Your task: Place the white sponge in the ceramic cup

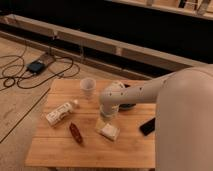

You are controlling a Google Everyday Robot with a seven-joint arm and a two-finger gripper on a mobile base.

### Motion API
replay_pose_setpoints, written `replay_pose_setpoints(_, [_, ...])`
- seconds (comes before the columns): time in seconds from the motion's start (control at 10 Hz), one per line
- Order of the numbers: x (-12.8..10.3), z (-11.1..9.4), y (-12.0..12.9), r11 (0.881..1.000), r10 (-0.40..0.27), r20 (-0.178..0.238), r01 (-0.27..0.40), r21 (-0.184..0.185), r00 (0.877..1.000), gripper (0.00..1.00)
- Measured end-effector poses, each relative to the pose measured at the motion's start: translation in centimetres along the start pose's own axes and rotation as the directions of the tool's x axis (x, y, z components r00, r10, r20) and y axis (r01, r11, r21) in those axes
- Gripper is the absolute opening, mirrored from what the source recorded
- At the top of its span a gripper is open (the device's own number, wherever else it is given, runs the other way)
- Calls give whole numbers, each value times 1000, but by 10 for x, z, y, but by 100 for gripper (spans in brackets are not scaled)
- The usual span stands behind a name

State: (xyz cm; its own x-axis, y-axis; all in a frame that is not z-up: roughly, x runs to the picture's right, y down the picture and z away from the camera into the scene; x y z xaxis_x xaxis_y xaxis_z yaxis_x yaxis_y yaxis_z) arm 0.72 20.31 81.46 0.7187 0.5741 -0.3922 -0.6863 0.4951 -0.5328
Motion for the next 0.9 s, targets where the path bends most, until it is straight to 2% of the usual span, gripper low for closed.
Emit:
replay_pose_setpoints(0.3, [9, 17, -2, 1000, -1, -13, 1, -14, 1000, 80])
replay_pose_setpoints(0.7, [10, 30, -4, 1000, -24, -27, 23, -10, 999, 79])
replay_pose_setpoints(0.8, [10, 32, -5, 1000, -27, -32, 27, -6, 999, 75])
replay_pose_setpoints(0.9, [11, 34, -6, 1000, -29, -37, 29, -2, 999, 65])
